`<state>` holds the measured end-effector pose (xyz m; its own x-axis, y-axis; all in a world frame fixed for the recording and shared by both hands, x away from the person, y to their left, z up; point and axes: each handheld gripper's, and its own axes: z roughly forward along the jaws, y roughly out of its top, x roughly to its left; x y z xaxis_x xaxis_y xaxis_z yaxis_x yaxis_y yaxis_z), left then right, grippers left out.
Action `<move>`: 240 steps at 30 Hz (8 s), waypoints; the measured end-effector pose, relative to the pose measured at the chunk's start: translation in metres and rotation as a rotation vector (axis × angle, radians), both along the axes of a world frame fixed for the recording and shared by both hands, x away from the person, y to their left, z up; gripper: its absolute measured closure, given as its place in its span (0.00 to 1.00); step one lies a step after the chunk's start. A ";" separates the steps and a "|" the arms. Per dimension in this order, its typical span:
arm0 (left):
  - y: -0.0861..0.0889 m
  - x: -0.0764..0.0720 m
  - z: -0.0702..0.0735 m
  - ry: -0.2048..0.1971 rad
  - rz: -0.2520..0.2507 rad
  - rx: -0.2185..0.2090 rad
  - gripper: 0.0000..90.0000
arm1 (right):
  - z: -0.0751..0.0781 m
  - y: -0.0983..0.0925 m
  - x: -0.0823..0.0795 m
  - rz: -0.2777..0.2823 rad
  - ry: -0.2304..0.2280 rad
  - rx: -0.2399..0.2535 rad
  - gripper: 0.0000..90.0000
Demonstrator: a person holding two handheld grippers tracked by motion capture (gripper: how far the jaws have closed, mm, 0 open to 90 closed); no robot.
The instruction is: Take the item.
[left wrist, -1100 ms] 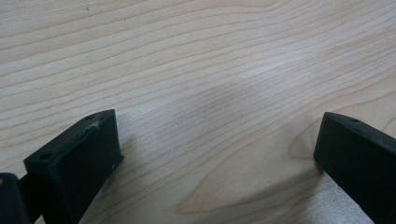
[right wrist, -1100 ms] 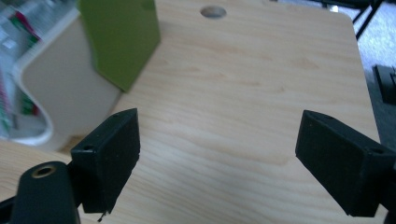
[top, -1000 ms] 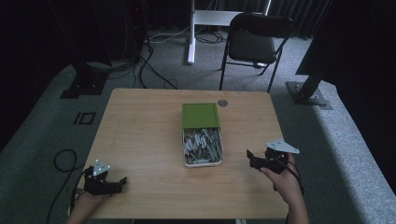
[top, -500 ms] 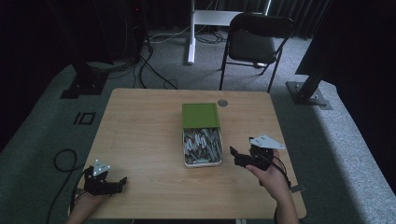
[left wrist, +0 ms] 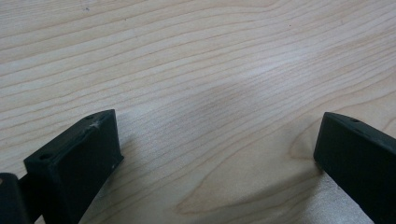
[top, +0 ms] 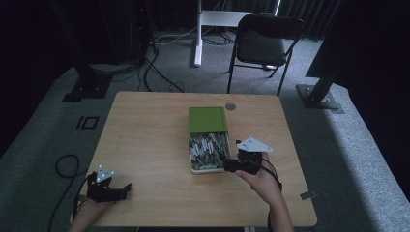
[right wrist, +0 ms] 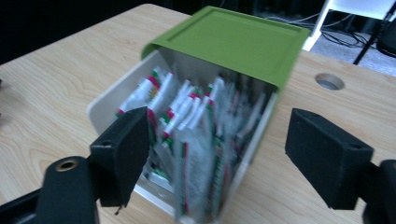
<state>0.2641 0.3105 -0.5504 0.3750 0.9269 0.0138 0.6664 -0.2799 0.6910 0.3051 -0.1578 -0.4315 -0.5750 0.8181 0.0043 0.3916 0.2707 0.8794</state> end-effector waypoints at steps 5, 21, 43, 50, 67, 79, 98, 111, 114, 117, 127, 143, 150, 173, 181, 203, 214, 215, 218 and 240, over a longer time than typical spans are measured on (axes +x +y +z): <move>0.000 0.000 0.000 0.000 0.000 0.000 0.01 | -0.001 0.020 0.004 0.032 0.001 -0.003 0.38; 0.000 0.000 0.000 -0.001 0.000 0.000 0.01 | -0.014 0.061 0.024 0.073 0.067 -0.027 0.77; 0.000 0.000 0.000 -0.002 -0.002 0.002 0.01 | -0.039 0.090 0.038 0.015 0.116 -0.192 0.92; 0.000 0.000 0.000 -0.001 -0.001 0.000 0.01 | -0.037 0.088 0.037 0.006 0.132 -0.177 0.94; 0.000 0.000 0.000 0.000 -0.001 0.000 0.01 | 0.011 0.061 0.025 -0.004 0.073 -0.005 0.95; 0.000 0.000 0.000 0.001 -0.001 0.000 0.01 | 0.036 0.021 0.028 -0.120 -0.001 0.065 0.95; 0.000 0.000 0.000 0.001 0.000 0.000 0.01 | -0.016 -0.048 0.078 -0.318 0.040 0.075 0.95; 0.000 0.000 0.000 0.001 0.000 0.000 0.01 | -0.068 -0.039 0.112 -0.318 0.102 0.097 0.95; 0.000 0.000 0.000 0.001 0.000 -0.001 0.01 | -0.074 -0.038 0.117 -0.319 0.113 0.108 0.95; 0.000 0.000 0.000 0.001 0.000 -0.001 0.01 | -0.082 -0.037 0.125 -0.331 0.132 0.098 0.95; 0.000 0.000 0.000 0.001 0.000 -0.001 0.01 | -0.097 -0.039 0.133 -0.336 0.190 0.134 0.95; 0.000 0.000 0.000 0.001 0.000 -0.001 0.01 | -0.104 -0.064 0.134 -0.369 0.233 0.120 0.78; 0.000 0.000 0.000 0.001 0.000 -0.001 0.01 | -0.109 -0.078 0.135 -0.393 0.234 0.064 0.55; 0.000 0.000 0.000 0.001 0.000 0.000 0.01 | -0.103 -0.116 0.093 -0.433 0.222 0.014 0.23; 0.000 0.000 0.000 0.001 0.000 -0.001 0.01 | -0.107 -0.129 0.072 -0.443 0.224 0.011 0.21; 0.000 0.000 0.000 0.001 -0.001 0.001 0.01 | -0.108 -0.143 0.013 -0.453 0.201 -0.022 0.19; 0.000 0.000 0.000 0.000 -0.001 0.001 0.01 | -0.115 -0.148 -0.008 -0.459 0.211 -0.057 0.19; 0.000 0.000 0.000 0.000 -0.001 0.001 0.01 | -0.115 -0.148 -0.012 -0.457 0.216 -0.065 0.19; 0.000 0.000 0.000 0.000 -0.001 0.001 0.01 | -0.117 -0.150 -0.018 -0.452 0.226 -0.080 0.16; 0.000 0.000 0.000 0.001 -0.002 0.001 0.01 | -0.125 -0.151 -0.042 -0.395 0.240 -0.093 0.15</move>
